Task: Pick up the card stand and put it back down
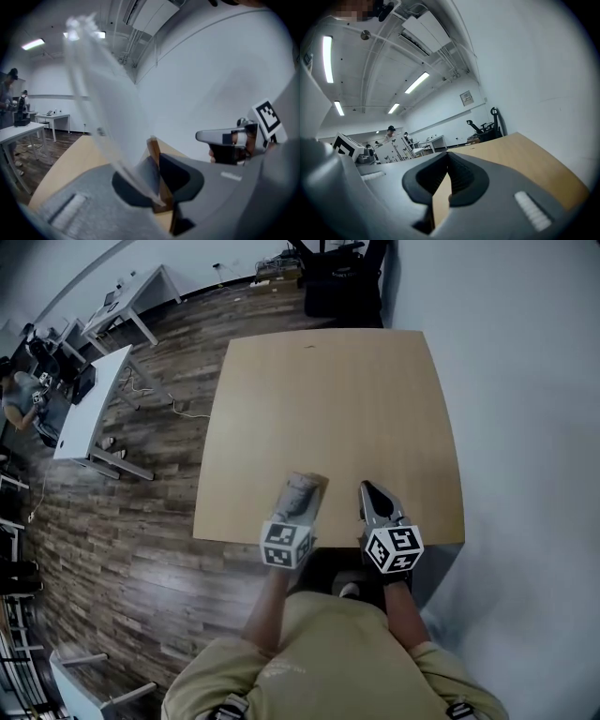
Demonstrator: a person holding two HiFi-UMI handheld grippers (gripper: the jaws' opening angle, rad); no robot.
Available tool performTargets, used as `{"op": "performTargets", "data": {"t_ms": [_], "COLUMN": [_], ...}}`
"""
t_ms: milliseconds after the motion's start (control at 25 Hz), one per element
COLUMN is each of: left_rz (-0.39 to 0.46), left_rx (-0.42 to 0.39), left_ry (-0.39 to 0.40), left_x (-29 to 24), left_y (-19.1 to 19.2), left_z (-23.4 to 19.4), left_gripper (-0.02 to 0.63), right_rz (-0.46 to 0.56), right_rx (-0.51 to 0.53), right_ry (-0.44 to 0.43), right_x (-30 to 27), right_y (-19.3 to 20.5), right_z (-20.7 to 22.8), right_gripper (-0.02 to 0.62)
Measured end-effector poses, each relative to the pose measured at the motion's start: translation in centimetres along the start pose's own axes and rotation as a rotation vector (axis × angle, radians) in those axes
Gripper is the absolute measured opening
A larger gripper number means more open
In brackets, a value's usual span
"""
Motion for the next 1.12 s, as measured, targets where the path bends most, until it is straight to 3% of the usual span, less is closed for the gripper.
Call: {"op": "performTargets", "data": {"t_ms": [600,920,1120], "left_rz": [-0.171,-0.283,-0.329], "left_rx": [-0.024,-0.113,-0.178], "left_ry": [-0.014,0.113,0.250], "left_x": [-9.7,-17.9,-24.1], "left_y": [0.4,2.9,3.3], "left_z": [-19.9,-30.0,-34.1], "left_gripper": [0.046,0.046,0.046], "right_rz": [-0.155,-0.222,-0.241], "right_rx": [-0.003,-0.030,-0.060], "right_ry": [0.045,0.105,0.149], "right_x": [-17.6,-26.1,-31.3], "right_y": [1.2,5.2,6.9], "right_z": [4.5,8.5,12.3], "right_gripper": [0.005,0.005,0.005]}}
Point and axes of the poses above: the fingertips, and each gripper's own axes: x backward along the fingers, z to its right, y out of its underside, the point moved 1 cm from there along x, backward along the fingers, and after that the axes turned 15 degrees about y, right-handed, at the moved point
